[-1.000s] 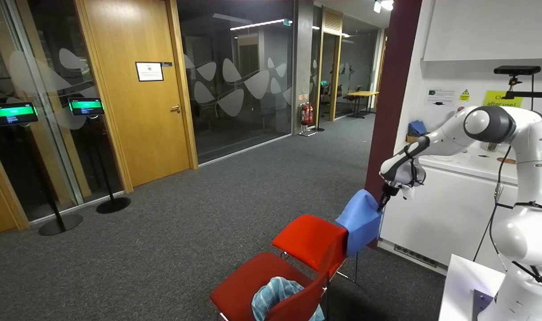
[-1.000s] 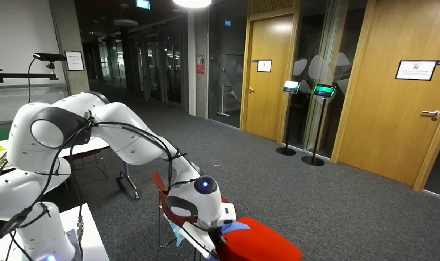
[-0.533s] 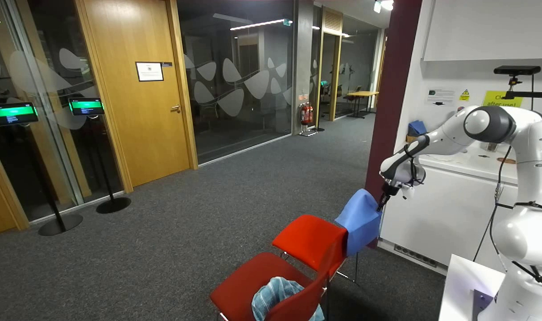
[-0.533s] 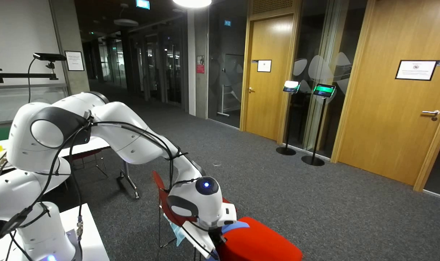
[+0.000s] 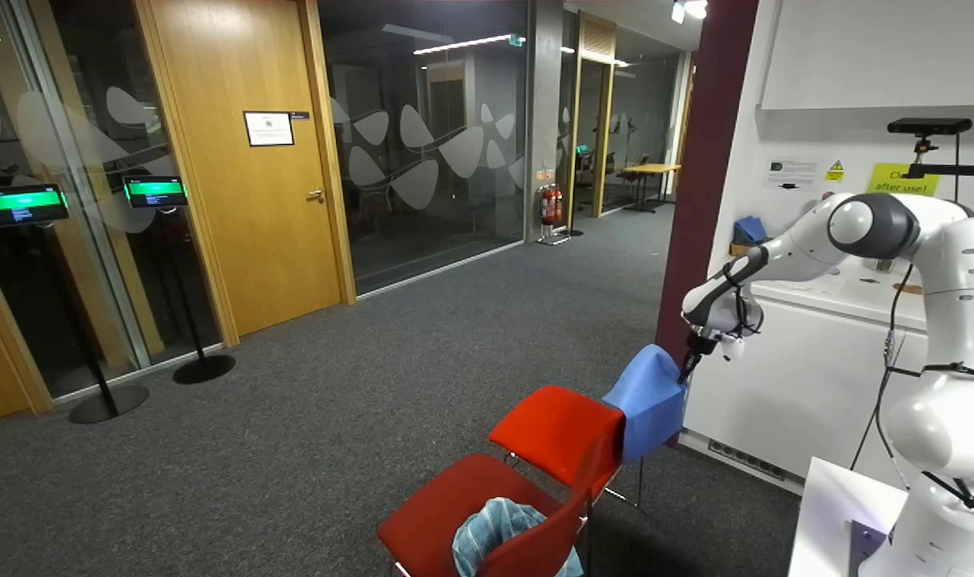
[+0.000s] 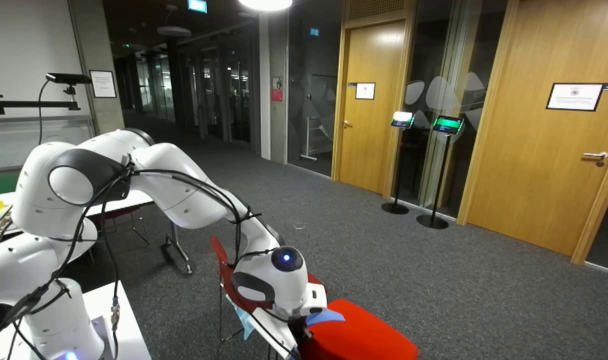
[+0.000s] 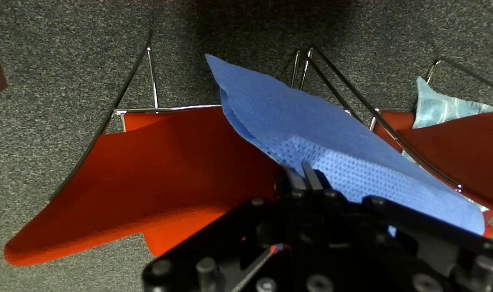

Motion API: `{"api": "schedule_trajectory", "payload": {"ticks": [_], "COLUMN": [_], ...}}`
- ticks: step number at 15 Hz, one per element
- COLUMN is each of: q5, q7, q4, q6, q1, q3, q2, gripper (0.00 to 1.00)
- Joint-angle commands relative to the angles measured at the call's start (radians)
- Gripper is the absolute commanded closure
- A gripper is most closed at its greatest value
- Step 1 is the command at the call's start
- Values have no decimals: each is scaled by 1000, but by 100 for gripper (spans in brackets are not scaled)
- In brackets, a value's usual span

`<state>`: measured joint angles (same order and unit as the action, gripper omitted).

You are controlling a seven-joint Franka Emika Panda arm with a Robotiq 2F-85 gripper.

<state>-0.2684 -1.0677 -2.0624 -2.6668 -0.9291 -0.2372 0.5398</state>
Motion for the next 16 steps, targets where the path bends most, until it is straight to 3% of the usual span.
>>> {"api": "schedule_trajectory", "payload": {"ticks": [1, 16], "q5": [-28, -24], "q7": [-6, 16], "q4": [26, 117], "q6": [21, 84], "q1": [36, 87], "q3": [35, 82], "q2": [-7, -19], "gripper": [100, 100]}}
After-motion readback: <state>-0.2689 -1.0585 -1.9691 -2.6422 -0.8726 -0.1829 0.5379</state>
